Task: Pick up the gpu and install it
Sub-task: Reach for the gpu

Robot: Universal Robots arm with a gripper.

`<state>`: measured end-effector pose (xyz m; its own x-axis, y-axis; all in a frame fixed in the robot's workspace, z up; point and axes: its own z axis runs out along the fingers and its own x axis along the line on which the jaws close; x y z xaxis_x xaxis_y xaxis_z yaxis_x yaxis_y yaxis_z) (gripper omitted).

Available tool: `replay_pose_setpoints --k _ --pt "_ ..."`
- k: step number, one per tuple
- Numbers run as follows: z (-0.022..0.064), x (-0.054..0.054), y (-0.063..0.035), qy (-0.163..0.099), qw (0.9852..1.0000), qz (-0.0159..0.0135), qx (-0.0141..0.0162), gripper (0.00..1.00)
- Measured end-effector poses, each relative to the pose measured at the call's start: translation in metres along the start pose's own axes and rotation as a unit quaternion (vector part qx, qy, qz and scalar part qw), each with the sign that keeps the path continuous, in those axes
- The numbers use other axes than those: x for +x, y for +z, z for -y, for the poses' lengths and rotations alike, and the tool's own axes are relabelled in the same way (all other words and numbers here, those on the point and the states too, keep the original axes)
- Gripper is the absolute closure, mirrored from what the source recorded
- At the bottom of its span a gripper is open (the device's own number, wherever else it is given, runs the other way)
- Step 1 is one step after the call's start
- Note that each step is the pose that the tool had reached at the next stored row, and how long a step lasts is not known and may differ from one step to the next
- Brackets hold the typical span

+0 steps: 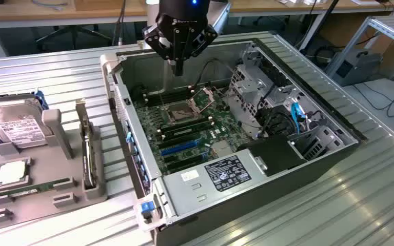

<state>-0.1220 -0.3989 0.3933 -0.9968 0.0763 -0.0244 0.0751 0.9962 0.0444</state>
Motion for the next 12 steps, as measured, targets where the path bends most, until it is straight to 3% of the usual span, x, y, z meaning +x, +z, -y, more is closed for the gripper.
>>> replay_pose_setpoints --k 12 --pt "0.0005 0.0064 -0.0002 0.000 1.0000 0.0000 0.0000 0.89"
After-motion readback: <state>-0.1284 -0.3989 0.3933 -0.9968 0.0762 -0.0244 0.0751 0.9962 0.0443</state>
